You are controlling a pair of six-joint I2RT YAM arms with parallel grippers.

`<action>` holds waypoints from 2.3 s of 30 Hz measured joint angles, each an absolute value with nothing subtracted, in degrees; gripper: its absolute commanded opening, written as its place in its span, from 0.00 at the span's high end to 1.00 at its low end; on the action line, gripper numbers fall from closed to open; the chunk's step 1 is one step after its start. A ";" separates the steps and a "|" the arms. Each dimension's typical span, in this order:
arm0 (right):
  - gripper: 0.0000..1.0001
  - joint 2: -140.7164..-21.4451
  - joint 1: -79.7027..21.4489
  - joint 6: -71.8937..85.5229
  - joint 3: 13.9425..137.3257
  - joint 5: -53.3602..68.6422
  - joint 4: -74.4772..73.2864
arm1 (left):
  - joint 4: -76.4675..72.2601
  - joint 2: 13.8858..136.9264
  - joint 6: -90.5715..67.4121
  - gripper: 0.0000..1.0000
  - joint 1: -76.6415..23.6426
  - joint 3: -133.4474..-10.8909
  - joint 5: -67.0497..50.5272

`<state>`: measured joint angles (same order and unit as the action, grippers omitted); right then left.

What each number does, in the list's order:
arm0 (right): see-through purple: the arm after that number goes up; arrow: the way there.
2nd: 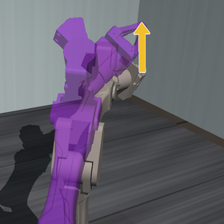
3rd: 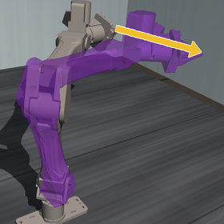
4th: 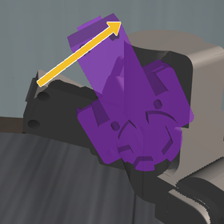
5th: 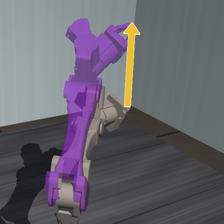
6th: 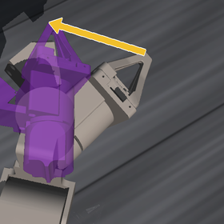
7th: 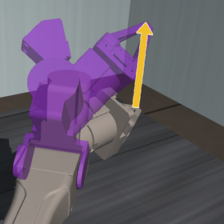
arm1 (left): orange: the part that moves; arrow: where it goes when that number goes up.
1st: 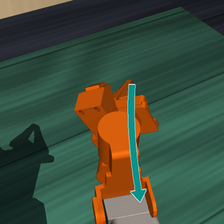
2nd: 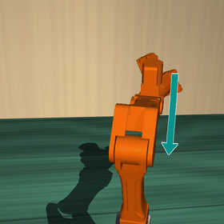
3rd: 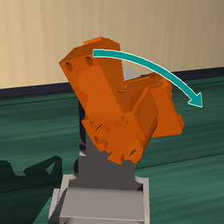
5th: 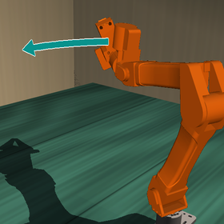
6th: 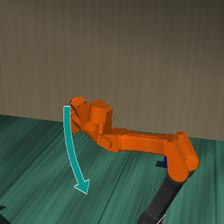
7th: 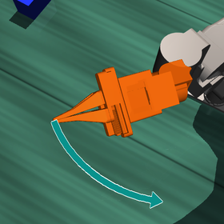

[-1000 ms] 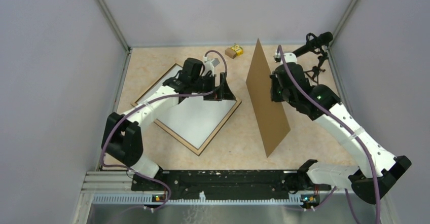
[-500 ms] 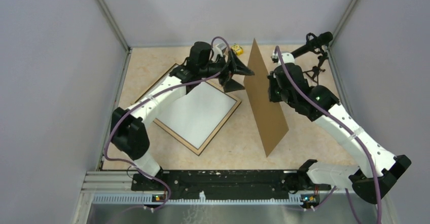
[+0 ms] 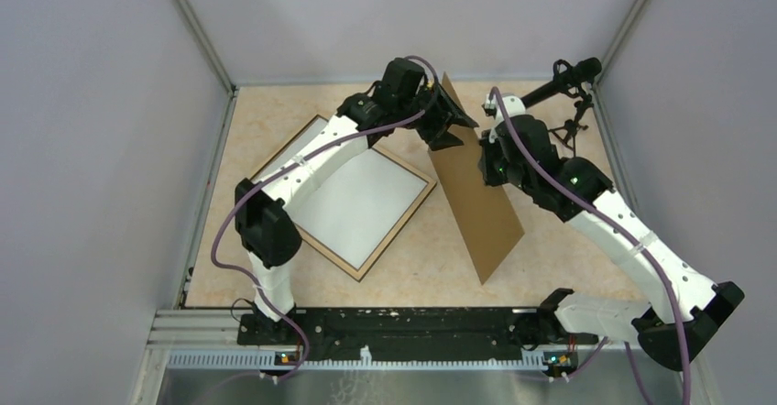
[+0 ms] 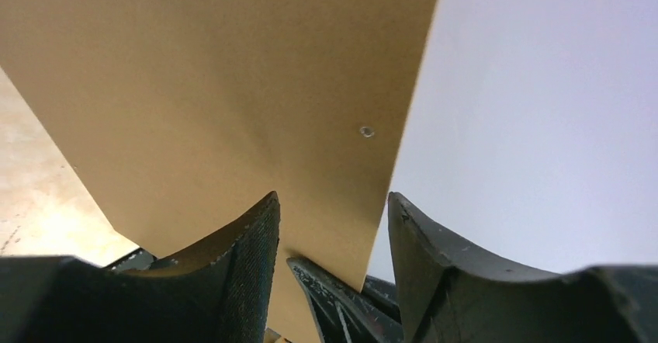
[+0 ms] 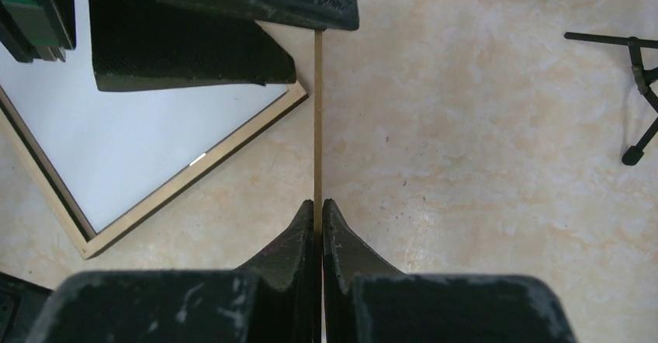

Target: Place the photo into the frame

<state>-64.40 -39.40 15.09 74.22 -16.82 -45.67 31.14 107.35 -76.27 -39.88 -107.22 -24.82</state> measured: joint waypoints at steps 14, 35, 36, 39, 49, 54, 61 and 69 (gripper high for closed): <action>0.94 -64.60 -42.92 12.99 74.41 -18.59 -45.52 | 47.44 110.30 -73.54 0.46 -42.33 -118.37 -14.11; 0.28 -72.88 -55.83 16.43 77.97 -27.40 -49.25 | 51.86 103.63 -64.93 1.00 -40.86 -105.60 -10.35; 0.24 -72.10 -55.86 16.99 77.97 -27.31 -49.30 | 51.00 103.04 -63.61 1.00 -40.45 -104.36 -11.07; 0.16 -68.14 -55.86 19.25 78.00 -27.31 -49.21 | 48.27 100.57 -58.94 1.00 -38.46 -99.70 -13.45; 0.01 -46.11 -55.81 23.40 73.73 -27.11 -42.39 | 21.47 85.36 -47.55 1.00 -15.05 -63.77 -42.06; 0.01 -43.46 -55.81 24.23 69.91 -29.61 -40.47 | 11.99 84.68 -45.80 1.00 -6.92 -60.51 -51.66; 0.01 -47.66 -55.81 25.02 67.05 -29.91 -40.25 | 3.29 79.81 -46.30 1.00 0.75 -59.61 -56.38; 0.01 -48.75 -55.81 25.08 66.70 -30.24 -40.12 | 1.76 69.87 -50.02 1.00 12.97 -47.86 -49.93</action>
<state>-48.75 -55.81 25.08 66.70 -30.24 -40.12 1.76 69.87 -50.02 12.97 -47.86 -49.93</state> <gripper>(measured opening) 0.987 0.014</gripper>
